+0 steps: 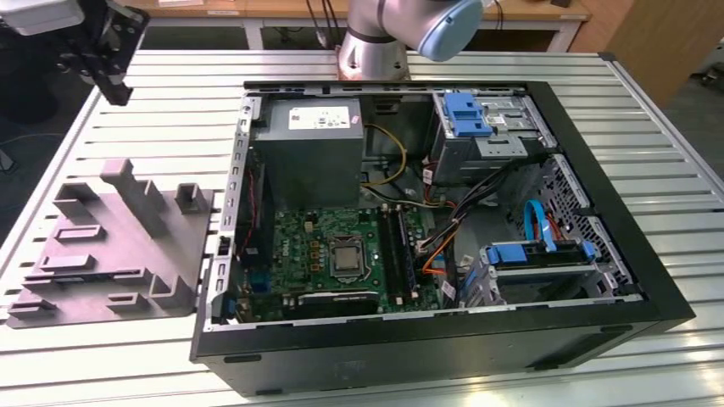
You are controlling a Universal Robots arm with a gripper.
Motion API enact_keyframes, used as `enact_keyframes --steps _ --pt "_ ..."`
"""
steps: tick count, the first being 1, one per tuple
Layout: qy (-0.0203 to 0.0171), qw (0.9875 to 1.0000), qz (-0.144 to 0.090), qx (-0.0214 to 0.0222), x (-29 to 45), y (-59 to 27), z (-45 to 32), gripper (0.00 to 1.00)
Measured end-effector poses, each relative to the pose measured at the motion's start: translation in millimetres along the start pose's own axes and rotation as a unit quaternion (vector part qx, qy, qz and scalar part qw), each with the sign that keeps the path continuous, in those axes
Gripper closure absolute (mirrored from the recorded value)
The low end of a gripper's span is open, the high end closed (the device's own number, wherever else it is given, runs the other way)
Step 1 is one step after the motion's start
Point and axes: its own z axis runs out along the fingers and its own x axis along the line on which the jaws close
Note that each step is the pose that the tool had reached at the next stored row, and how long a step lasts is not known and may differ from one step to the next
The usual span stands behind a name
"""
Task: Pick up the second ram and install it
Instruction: 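Reach for the second ram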
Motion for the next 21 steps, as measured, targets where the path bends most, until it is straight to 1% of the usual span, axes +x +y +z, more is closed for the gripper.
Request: enact_keyframes --steps 3,6,9,12,18,21 --pt "0.0000 1.0000 0.000 0.0000 11.3 -0.8 -0.3 0.90" --pt "0.0000 1.0000 0.000 0.0000 21.1 -1.6 -0.4 0.90" --pt "0.0000 1.0000 0.000 0.0000 27.7 -3.5 -0.2 0.90" --pt "0.0000 1.0000 0.000 0.0000 31.4 -6.3 0.3 0.90" --pt "0.0001 1.0000 0.000 0.0001 32.2 -6.9 0.2 0.90" --pt "0.0000 1.0000 0.000 0.0000 33.6 -11.2 0.7 0.90"
